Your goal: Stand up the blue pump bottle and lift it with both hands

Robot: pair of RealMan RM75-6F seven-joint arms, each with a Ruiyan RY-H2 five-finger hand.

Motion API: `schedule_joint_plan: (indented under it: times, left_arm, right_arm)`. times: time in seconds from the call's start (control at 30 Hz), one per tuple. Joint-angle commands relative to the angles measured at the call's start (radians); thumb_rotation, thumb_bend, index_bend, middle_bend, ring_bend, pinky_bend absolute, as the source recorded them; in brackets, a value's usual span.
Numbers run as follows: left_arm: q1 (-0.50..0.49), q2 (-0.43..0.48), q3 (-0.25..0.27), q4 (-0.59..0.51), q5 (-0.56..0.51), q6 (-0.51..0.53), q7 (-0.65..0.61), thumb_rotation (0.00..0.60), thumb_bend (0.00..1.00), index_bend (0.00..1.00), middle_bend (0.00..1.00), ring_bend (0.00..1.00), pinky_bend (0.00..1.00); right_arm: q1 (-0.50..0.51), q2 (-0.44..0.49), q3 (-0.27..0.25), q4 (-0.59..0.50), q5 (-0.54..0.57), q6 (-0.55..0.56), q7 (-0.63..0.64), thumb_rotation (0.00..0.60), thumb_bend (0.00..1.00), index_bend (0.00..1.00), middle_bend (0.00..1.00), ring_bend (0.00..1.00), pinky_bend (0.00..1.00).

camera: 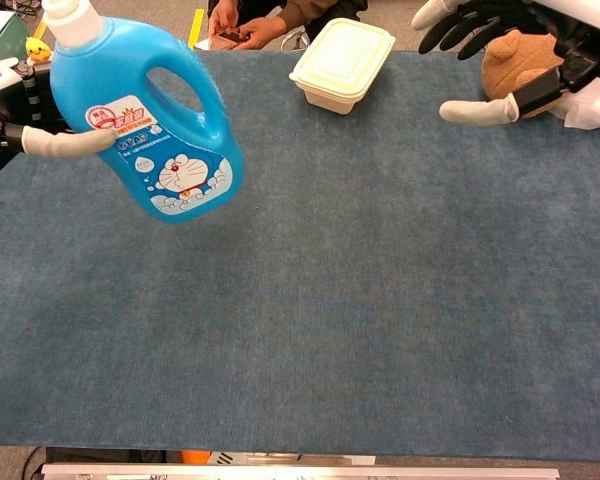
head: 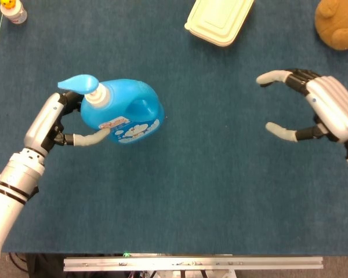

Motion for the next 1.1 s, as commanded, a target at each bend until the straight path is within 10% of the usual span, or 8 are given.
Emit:
schedule_joint_plan:
  times: [0.03,0.5,1.1]
  left_arm:
    - [-0.003,-0.005,0.012,-0.011,-0.003,0.007,0.023,0.6,0.22,0.41,0.39,0.43,0.44]
    - [-0.024,-0.045,0.032,-0.034,-0.033,0.023,0.083,0.6,0.22,0.41,0.39,0.42,0.44]
    - [-0.031,-0.048,0.041,-0.062,-0.039,0.039,0.088,0.6,0.22,0.41,0.38,0.41,0.44]
  right_arm:
    - [0.047,-0.036,0.029,-0.039,0.099,-0.013,-0.087,0.6,0.2,0.34,0.32,0.24,0.27]
    - [0.239,-0.125,0.083,-0.127,0.474,-0.005,-0.364,0.6,0.26,0.41,0.3,0.2,0.26]
    - [0.399,-0.343,0.12,-0.085,0.626,0.143,-0.507,0.6,0.26,0.41,0.3,0.2,0.25]
